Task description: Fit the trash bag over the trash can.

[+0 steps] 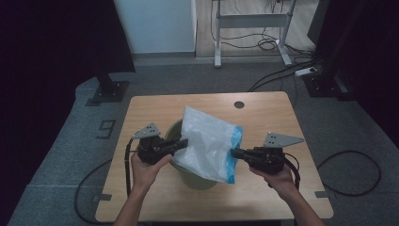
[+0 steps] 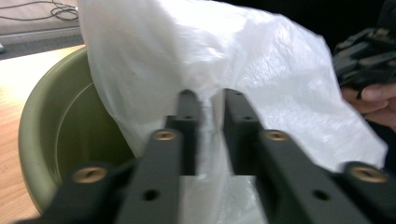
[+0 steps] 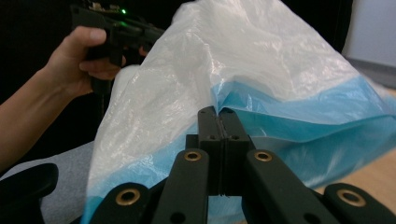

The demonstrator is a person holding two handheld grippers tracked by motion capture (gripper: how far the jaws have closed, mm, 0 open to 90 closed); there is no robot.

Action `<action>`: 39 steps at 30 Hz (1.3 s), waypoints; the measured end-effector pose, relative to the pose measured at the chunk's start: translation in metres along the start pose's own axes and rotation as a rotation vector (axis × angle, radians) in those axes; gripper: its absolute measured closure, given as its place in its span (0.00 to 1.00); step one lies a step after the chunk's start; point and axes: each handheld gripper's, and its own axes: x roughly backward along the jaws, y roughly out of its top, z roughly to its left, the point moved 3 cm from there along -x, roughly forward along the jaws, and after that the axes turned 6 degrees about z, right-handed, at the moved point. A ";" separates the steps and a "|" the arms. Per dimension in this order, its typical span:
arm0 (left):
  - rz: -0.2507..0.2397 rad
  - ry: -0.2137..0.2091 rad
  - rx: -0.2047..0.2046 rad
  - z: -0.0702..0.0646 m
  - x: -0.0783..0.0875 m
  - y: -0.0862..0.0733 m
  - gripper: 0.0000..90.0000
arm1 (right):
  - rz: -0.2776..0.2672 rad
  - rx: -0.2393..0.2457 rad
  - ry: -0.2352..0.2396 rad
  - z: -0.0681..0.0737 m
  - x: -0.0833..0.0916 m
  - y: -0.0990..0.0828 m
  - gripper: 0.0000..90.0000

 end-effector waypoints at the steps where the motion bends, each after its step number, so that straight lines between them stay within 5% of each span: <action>1: -0.001 0.016 -0.003 -0.001 0.000 0.001 0.68 | -0.008 0.009 -0.008 0.002 0.001 0.004 0.99; 7: -0.036 0.080 -0.023 -0.004 0.015 0.007 0.39 | -0.042 0.016 -0.045 0.002 0.004 0.024 0.99; 17: -0.036 0.058 -0.067 -0.018 0.026 0.011 0.36 | -0.025 0.009 -0.120 0.002 -0.011 0.042 0.99; 28: 0.003 -0.034 -0.103 -0.043 0.018 0.012 0.35 | 0.012 0.049 -0.179 0.008 -0.029 0.046 0.99; 39: 0.053 -0.067 -0.124 -0.069 -0.004 0.018 0.29 | -0.002 0.044 -0.174 0.014 -0.030 0.049 0.99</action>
